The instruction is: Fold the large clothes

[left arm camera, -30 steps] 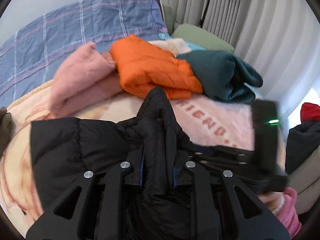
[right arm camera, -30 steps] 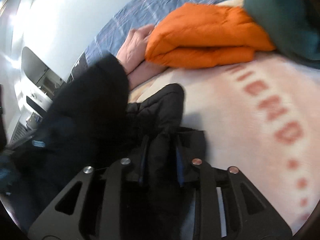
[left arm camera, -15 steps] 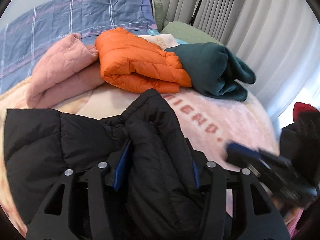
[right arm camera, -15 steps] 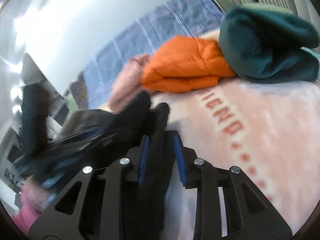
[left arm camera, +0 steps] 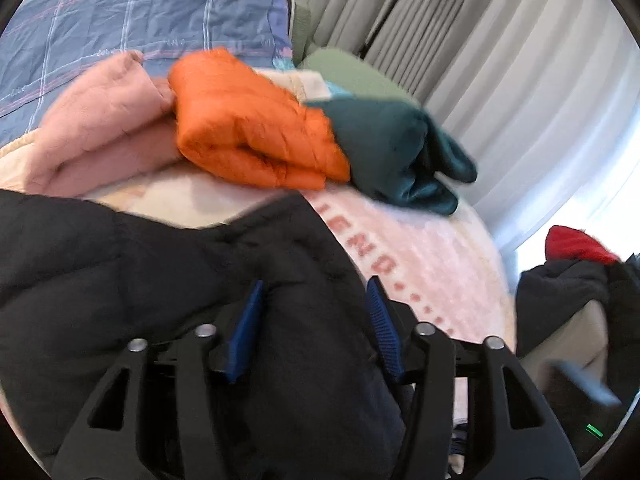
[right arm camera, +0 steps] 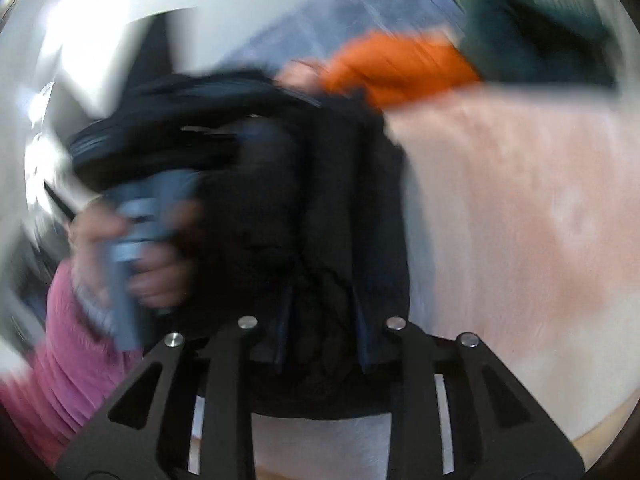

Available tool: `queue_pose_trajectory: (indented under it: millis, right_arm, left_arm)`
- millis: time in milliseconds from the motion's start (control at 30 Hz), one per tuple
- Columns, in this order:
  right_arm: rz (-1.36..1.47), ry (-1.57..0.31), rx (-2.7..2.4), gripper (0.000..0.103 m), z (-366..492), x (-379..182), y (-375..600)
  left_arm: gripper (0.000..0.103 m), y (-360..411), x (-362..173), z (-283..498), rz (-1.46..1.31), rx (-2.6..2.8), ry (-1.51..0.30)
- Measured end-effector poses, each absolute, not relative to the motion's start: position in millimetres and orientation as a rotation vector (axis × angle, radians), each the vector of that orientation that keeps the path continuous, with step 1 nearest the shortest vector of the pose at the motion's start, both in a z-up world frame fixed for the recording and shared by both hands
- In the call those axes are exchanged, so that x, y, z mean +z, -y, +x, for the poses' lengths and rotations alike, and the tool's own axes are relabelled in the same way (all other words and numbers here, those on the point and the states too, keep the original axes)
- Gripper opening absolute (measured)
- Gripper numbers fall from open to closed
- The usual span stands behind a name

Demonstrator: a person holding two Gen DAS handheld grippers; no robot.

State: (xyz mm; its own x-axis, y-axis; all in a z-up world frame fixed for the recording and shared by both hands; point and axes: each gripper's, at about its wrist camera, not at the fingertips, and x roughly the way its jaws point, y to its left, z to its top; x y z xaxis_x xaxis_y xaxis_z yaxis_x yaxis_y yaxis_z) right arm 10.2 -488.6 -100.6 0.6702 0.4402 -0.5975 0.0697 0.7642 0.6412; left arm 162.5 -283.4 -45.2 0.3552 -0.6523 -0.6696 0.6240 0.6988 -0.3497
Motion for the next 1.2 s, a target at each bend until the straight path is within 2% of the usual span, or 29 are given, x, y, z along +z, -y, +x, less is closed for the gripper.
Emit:
queue_pose_trajectory:
  millis: [67,133,300,367,467,500,567,733,800,867,967,1200]
  right_arm:
    - [0.723,-0.840,0.216,0.023,6,-109,492]
    - [0.699,-0.844,0.202,0.024,2,-110,489]
    - [0.664,-0.842,0.188,0.035,-3,-110,485]
    - [0.642,-0.830,0.175,0.047,-3,-107,483]
    - [0.569,-0.776,0.127,0.051,-11,-88,484]
    - [0.534,-0.745,0.110,0.051,-16,-78,484]
    - [0.472,-0.655,0.112,0.042,-27,-52,480]
    - [0.398,-0.494,0.297,0.036,-34,-13,452]
    - [0.335,-0.552,0.258,0.033,-15,-24,438]
    - [0.287,-0.691,0.140,0.020,10,-58,433]
    - [0.441,-0.782,0.160,0.019,27,-111,450]
    - [0.370,-0.836,0.152,0.019,26,-109,444]
  left_arm:
    - [0.022,263,-26,157,0.027,-0.718,-0.770]
    - [0.017,246,-15,153,0.090,-0.664,-0.697]
    - [0.016,215,-39,166,0.170,-0.612,-0.766]
    - [0.016,218,-63,174,0.205,-0.602,-0.808]
    - [0.016,229,-86,175,0.243,-0.591,-0.824]
    - [0.016,233,-88,174,0.253,-0.594,-0.824]
    - [0.016,239,-88,174,0.277,-0.595,-0.819]
    - [0.016,238,-92,173,0.275,-0.601,-0.812]
    - [0.016,236,-93,175,0.266,-0.607,-0.811]
    - [0.016,232,-94,174,0.256,-0.612,-0.808]
    - [0.016,228,-96,176,0.224,-0.640,-0.813]
    - [0.017,238,-104,169,0.303,-0.605,-0.779]
